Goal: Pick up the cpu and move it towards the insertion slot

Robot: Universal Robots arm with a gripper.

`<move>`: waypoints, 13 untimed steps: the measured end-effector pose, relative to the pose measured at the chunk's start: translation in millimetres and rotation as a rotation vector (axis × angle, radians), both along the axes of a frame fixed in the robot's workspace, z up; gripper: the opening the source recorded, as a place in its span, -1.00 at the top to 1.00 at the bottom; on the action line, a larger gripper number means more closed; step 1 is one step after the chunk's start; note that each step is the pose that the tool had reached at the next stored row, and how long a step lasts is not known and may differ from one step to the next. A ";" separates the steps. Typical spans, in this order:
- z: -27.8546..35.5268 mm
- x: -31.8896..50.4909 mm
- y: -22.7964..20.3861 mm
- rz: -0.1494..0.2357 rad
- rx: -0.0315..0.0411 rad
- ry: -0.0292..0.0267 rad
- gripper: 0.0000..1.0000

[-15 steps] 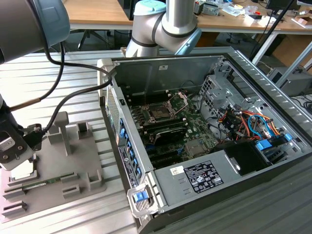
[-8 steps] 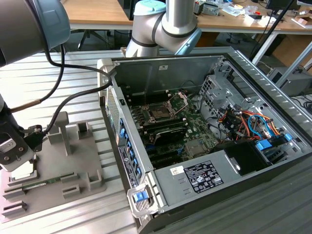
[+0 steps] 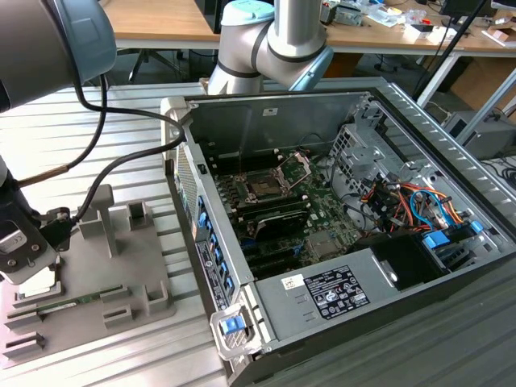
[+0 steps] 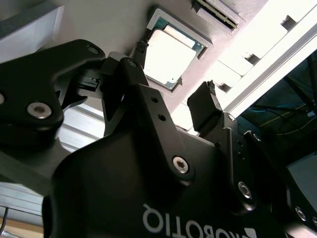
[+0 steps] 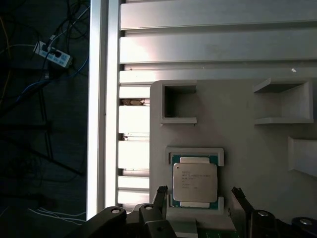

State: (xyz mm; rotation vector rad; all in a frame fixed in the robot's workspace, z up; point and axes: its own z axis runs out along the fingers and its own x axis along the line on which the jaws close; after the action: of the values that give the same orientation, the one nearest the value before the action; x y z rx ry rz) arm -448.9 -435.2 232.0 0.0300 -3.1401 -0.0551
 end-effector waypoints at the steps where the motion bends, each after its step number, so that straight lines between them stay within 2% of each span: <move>1: -0.3 0.0 0.0 0.000 0.0000 0.0000 -0.23; 13: -3.0 0.0 0.0 0.000 0.0000 0.0000 -0.23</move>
State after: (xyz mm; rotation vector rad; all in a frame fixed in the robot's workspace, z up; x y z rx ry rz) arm -448.9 -435.2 228.9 0.0300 -3.1401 -0.0551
